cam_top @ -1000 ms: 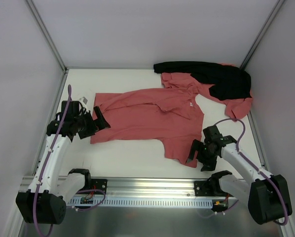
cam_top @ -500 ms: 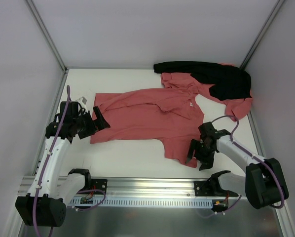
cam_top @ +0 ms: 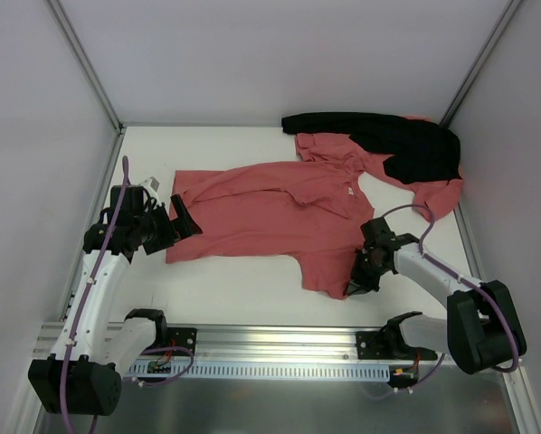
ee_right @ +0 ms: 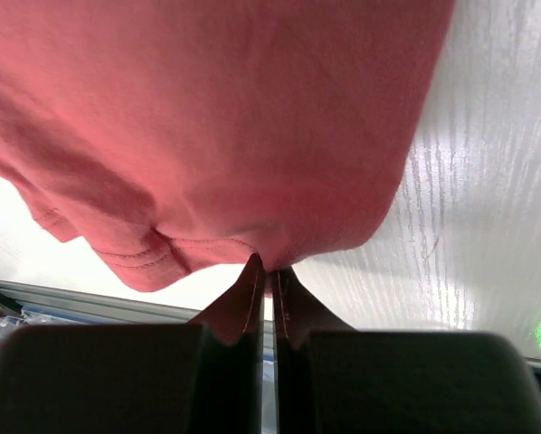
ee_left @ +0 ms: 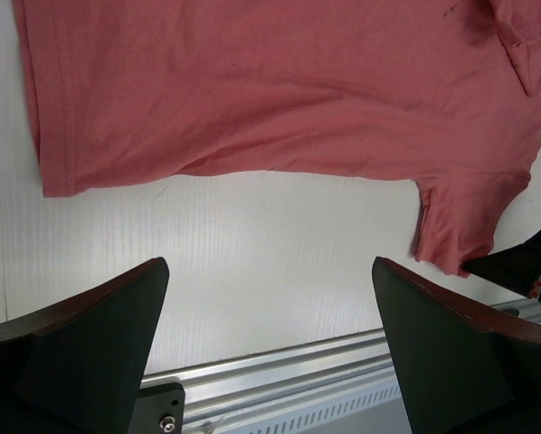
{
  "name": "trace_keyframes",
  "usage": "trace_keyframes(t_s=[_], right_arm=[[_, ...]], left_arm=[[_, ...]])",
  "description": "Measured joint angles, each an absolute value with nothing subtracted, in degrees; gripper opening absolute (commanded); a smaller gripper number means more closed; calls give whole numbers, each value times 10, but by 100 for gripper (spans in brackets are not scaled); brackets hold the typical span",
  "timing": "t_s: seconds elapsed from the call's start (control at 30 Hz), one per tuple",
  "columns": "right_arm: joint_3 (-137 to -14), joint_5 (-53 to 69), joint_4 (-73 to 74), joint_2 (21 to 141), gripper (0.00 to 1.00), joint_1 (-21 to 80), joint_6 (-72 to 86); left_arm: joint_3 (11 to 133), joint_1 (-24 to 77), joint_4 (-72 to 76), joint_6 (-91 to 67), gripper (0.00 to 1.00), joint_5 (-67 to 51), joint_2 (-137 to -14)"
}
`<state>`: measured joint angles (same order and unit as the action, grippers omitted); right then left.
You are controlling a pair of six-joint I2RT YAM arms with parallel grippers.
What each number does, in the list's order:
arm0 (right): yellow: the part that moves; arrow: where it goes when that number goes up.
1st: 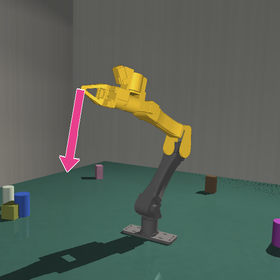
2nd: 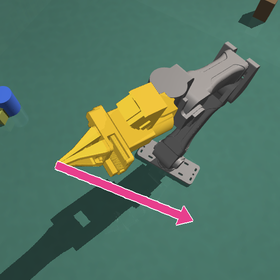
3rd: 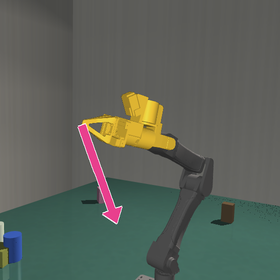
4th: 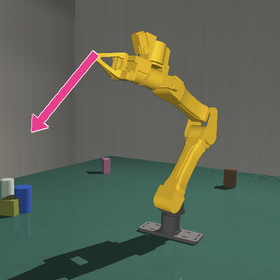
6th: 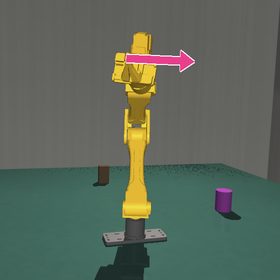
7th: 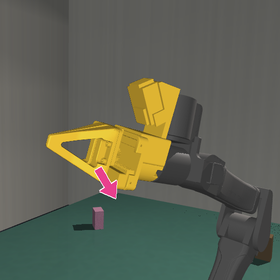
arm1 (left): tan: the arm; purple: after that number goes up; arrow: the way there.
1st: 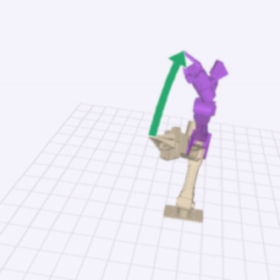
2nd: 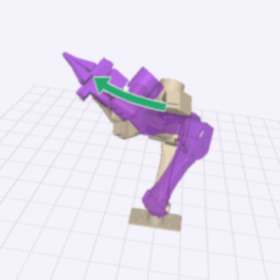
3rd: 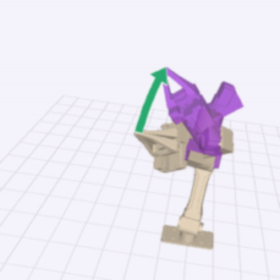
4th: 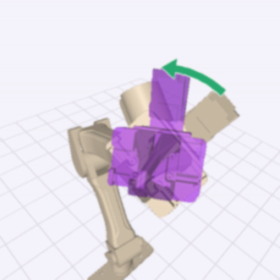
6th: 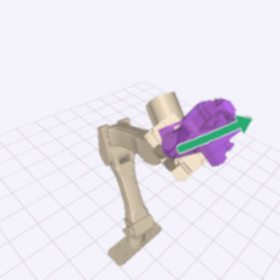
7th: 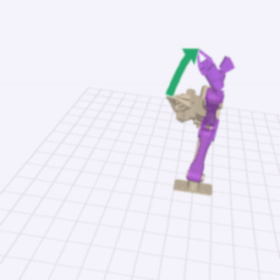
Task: Fold and stack the t-shirts
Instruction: Grap the side of the flattened tshirt closest away from the robot with both arms
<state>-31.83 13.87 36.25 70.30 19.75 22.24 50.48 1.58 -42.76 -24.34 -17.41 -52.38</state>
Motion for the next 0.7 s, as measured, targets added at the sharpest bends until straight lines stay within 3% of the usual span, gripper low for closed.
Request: trace_keyframes(t_s=[0.53,0.7], right_arm=[[-404,126,441,651,0,198,206],[-435,123,463,651,0,198,196]], left_arm=[[504,16,-431,-240,99,-142,-525],[508,13,-465,-240,99,-94,-600]])
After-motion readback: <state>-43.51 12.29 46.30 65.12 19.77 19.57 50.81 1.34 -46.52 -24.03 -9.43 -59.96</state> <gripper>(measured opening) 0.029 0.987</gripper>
